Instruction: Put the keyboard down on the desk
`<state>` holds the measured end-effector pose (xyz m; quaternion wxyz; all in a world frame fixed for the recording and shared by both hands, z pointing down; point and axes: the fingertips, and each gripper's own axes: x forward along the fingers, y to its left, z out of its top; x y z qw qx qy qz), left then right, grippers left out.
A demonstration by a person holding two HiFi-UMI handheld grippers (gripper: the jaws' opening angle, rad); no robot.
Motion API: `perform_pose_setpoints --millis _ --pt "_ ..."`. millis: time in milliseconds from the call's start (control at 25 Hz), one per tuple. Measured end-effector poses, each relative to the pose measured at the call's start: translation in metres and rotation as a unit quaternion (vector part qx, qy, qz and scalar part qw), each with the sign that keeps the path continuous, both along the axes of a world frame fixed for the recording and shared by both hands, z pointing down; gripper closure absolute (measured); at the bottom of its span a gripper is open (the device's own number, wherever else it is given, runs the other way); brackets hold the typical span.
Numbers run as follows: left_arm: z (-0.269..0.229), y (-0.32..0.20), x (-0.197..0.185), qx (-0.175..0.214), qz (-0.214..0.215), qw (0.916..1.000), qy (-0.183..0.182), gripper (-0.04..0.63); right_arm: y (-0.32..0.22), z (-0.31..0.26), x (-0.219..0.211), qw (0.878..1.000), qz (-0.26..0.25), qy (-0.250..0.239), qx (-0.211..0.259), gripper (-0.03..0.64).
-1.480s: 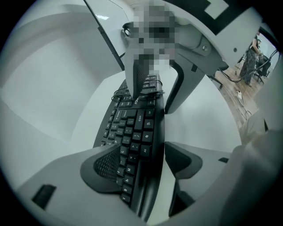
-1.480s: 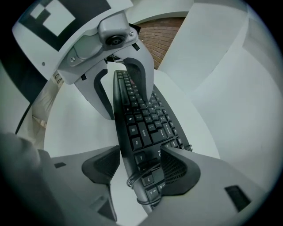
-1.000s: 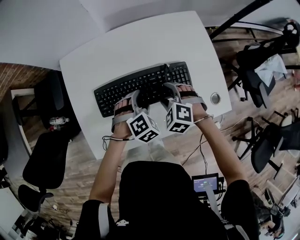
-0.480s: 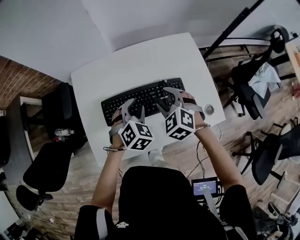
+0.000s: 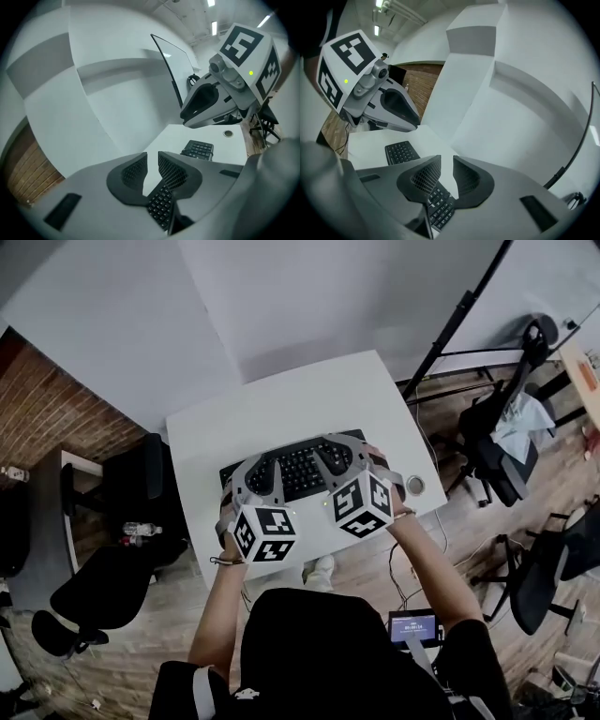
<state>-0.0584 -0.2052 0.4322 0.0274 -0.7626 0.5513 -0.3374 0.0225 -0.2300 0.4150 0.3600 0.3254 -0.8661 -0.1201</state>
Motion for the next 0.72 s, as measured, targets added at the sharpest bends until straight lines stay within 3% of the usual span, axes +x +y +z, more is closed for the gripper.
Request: perform_pose_setpoints --millis 320,720 --pt "-0.068 0.006 -0.009 0.061 -0.03 0.9976 0.015 0.542 0.002 -0.064 -0.003 0.996 0.027 -0.069 0.048 0.558" --pt "-0.129 0.032 -0.013 0.104 -0.048 0.9857 0.124 0.57 0.025 -0.126 0.001 0.981 0.056 -0.173 0.065 0.574"
